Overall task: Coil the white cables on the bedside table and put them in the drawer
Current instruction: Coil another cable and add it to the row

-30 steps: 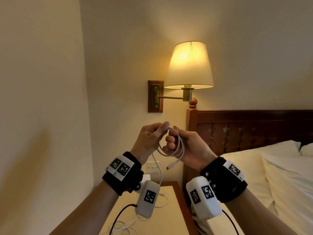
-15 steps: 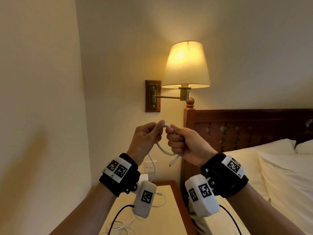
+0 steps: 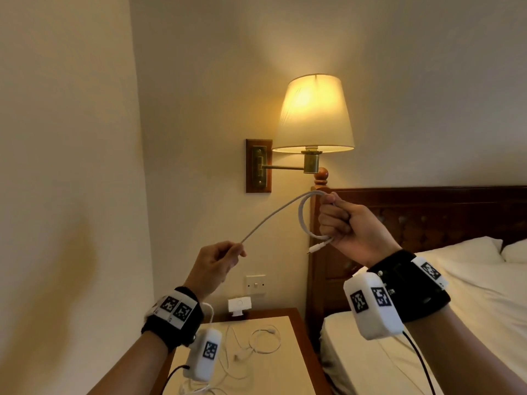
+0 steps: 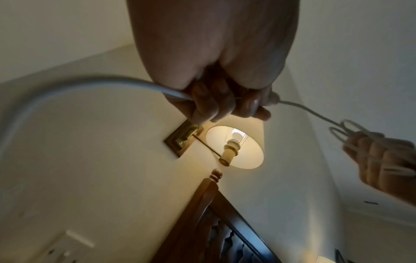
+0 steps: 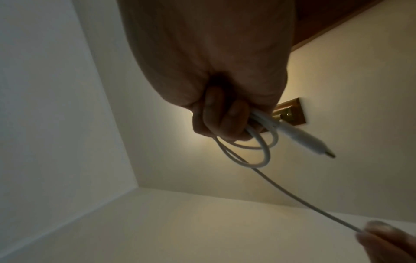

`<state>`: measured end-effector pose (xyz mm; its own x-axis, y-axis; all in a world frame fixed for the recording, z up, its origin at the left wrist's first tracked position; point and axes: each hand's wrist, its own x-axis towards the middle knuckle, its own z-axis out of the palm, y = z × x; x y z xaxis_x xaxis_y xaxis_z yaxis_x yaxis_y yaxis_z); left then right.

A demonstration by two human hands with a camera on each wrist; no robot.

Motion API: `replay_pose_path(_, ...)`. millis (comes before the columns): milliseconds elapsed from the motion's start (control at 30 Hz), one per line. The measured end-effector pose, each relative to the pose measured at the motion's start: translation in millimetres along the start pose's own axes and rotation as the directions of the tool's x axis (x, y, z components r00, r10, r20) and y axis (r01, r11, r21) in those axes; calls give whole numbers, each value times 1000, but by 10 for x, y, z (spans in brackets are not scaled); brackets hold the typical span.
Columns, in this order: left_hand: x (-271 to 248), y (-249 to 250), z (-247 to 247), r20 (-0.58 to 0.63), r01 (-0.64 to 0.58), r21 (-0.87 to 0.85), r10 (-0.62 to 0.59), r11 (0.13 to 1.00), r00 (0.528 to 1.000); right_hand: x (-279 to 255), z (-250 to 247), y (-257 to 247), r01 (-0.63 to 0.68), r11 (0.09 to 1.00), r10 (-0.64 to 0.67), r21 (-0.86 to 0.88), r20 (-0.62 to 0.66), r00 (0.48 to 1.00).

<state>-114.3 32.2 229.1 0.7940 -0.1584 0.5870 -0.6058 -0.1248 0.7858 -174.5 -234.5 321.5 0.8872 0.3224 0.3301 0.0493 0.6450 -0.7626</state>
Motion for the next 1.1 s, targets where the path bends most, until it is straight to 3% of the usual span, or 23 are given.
replay_pose_path(100,-66,-146,77,47,-26,262,14,965,999,10,6,-40,45,994,-48,-102,-26,999)
replay_pose_path(167,-121,-31,230,216,-136,538,20,832,976,41,9,13,70,969,-78,-235,-26,997)
replay_pose_path(233,-169,212,404,382,-329,696,59,638,922,84,17,106,95,909,-109,-406,-12,994)
replay_pose_path(300,-184,457,517,472,-494,712,180,499,863,117,37,204,127,805,-150,-579,9,989)
replay_pose_path(367,-146,620,561,488,-597,699,348,394,800,138,63,266,153,692,-189,-705,27,982)
replay_pose_path(433,-71,693,568,466,-656,666,488,355,738,149,74,286,167,596,-217,-785,43,975)
replay_pose_path(533,88,736,533,430,-694,639,595,331,679,152,83,269,180,491,-246,-852,63,967)
replay_pose_path(600,224,771,485,382,-696,643,654,320,653,154,111,256,191,470,-247,-862,80,966)
replay_pose_path(700,455,856,379,346,-681,678,697,278,628,172,155,235,171,542,-199,-822,72,977)
replay_pose_path(767,566,948,329,286,-632,705,686,322,669,193,170,195,140,623,-149,-769,59,987)
replay_pose_path(867,663,1038,318,168,-550,584,574,597,801,219,209,100,109,753,-84,-649,70,994)
replay_pose_path(933,715,1102,320,194,-495,438,459,750,867,237,274,37,94,828,-57,-552,83,995)
replay_pose_path(1000,754,1197,296,254,-423,286,358,859,898,275,346,-34,101,890,-55,-444,115,992)
replay_pose_path(1100,761,1388,206,349,-184,-14,177,983,920,330,451,-150,103,945,-52,-311,170,984)
